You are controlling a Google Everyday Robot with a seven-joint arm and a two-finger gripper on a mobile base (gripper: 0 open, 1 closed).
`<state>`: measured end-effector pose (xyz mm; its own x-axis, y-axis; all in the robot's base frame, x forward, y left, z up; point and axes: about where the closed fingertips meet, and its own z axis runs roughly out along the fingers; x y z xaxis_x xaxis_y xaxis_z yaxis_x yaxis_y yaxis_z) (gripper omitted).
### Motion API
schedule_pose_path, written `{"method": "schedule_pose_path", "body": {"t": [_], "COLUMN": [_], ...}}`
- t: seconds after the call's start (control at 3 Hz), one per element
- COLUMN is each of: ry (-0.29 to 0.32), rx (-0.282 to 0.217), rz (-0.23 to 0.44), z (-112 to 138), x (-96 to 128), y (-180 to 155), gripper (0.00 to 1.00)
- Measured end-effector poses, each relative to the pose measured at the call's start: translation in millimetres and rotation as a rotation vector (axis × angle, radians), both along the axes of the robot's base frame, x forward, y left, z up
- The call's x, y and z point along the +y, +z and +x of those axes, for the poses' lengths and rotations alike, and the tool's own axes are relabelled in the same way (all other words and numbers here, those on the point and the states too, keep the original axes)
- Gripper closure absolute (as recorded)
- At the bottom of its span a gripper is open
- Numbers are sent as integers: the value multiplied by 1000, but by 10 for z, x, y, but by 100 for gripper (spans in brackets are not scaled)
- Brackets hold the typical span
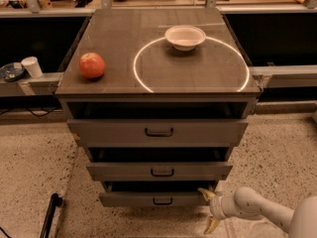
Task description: Open bottom drawer
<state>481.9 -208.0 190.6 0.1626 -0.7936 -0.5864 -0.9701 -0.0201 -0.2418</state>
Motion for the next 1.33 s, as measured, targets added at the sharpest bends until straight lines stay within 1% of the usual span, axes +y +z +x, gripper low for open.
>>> {"method": "schedule_pose_path", "body": {"t": [0.33,0.67,1.0,1.33], "ry": [-49,-89,-114,-128], "rx": [-8,-10,6,24], "rz": [-13,-29,-38,-36], "z": [86,135,152,155], "x": [-62,-100,-111,-92], "y": [-89,-106,-127,-158], "gripper": [0,17,38,63]}}
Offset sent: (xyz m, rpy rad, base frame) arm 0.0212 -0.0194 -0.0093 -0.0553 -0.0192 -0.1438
